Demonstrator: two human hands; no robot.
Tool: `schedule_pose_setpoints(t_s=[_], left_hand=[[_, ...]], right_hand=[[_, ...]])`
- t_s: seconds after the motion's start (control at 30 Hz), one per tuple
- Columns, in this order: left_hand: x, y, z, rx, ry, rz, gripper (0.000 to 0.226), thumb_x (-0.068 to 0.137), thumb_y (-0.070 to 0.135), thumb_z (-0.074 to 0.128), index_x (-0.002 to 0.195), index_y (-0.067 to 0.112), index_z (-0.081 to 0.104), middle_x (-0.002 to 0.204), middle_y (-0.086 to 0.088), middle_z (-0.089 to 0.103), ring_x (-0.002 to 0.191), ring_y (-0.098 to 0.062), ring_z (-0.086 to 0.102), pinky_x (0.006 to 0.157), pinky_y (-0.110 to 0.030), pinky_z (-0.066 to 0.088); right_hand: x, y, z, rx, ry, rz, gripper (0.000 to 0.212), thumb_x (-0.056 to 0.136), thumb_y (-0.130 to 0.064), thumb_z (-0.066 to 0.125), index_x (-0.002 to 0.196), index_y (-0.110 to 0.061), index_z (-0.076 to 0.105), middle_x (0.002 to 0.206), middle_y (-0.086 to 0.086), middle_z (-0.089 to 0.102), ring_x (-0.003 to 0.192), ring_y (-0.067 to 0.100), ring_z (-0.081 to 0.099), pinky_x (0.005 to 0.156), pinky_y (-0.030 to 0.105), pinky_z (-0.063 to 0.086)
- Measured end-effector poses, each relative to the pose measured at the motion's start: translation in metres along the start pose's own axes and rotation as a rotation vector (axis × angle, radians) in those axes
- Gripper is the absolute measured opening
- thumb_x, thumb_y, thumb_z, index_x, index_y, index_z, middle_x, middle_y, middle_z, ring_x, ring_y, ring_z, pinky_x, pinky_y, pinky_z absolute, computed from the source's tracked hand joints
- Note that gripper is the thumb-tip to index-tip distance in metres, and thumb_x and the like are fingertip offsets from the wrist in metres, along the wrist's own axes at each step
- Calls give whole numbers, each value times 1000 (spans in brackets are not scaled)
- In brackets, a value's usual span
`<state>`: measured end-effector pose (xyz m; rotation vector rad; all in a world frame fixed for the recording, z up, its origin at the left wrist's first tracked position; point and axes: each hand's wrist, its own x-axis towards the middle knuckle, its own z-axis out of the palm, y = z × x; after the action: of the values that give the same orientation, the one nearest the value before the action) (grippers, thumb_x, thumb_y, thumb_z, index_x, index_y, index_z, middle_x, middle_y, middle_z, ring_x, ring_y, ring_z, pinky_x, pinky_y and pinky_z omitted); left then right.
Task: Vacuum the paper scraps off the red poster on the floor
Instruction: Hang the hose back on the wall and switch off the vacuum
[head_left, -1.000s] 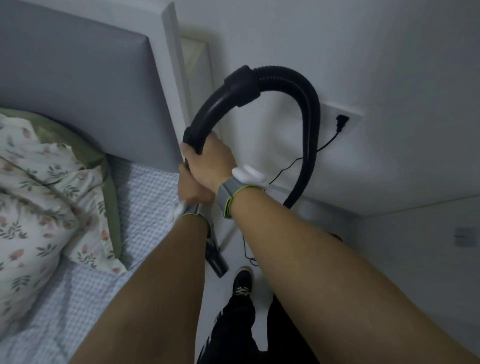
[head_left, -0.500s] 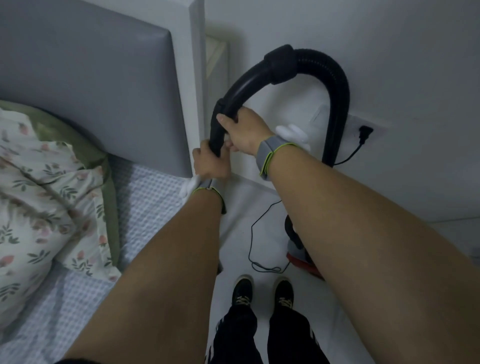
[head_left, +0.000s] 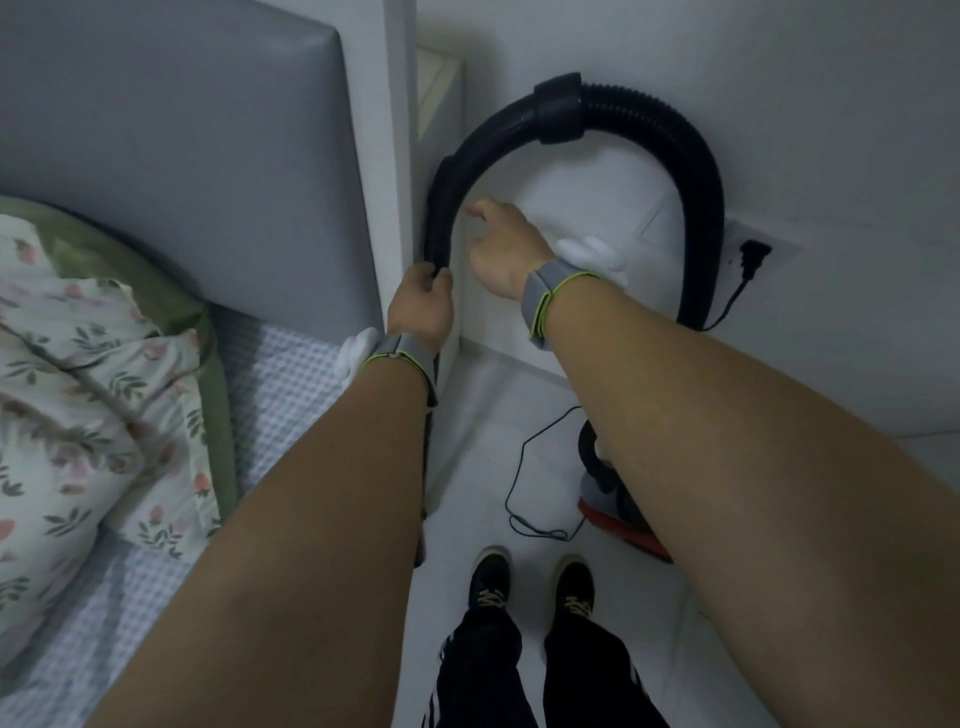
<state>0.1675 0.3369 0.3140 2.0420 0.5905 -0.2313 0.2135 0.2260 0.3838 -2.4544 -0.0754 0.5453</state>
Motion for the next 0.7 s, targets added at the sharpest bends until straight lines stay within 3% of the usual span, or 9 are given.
schedule_pose_setpoints(t_s=[0.17, 0.37, 0.5, 0.6, 0.7], left_hand=[[-1, -4, 3, 3, -41, 7, 48, 104, 35, 38, 148, 15, 43, 153, -5, 43, 141, -25, 38, 110, -25, 28], [-22, 10, 23, 33, -97, 19, 47, 103, 38, 40, 144, 17, 47, 149, -4, 48, 137, -24, 43, 107, -25, 30], [-48, 28, 63, 75, -207, 66, 38, 98, 38, 50, 130, 18, 58, 131, -4, 62, 121, -26, 57, 102, -27, 40], [-68, 32, 96, 129, -327, 108, 24, 94, 39, 52, 110, 25, 62, 110, -2, 71, 104, -26, 66, 96, -39, 51], [-95, 29, 138, 220, -455, 176, 20, 94, 39, 51, 107, 27, 61, 101, 1, 73, 97, -24, 67, 92, -40, 54]], right_hand=[[-8, 18, 8, -12, 12, 36, 48, 101, -22, 46, 149, -16, 44, 154, 11, 37, 137, 30, 45, 109, 26, 34], [-33, 58, 6, 13, 38, 135, 42, 98, -25, 52, 139, -19, 55, 143, 14, 47, 122, 32, 57, 102, 27, 41], [-68, 105, -7, 88, 102, 230, 37, 97, -25, 53, 133, -22, 59, 135, 11, 55, 119, 29, 58, 100, 28, 42], [-90, 142, -13, 161, 144, 308, 32, 97, -23, 53, 128, -21, 64, 130, 6, 63, 118, 27, 59, 99, 27, 43], [-120, 191, -16, 190, 160, 402, 30, 101, -24, 50, 126, -21, 64, 130, 2, 64, 116, 24, 60, 88, 23, 41]])
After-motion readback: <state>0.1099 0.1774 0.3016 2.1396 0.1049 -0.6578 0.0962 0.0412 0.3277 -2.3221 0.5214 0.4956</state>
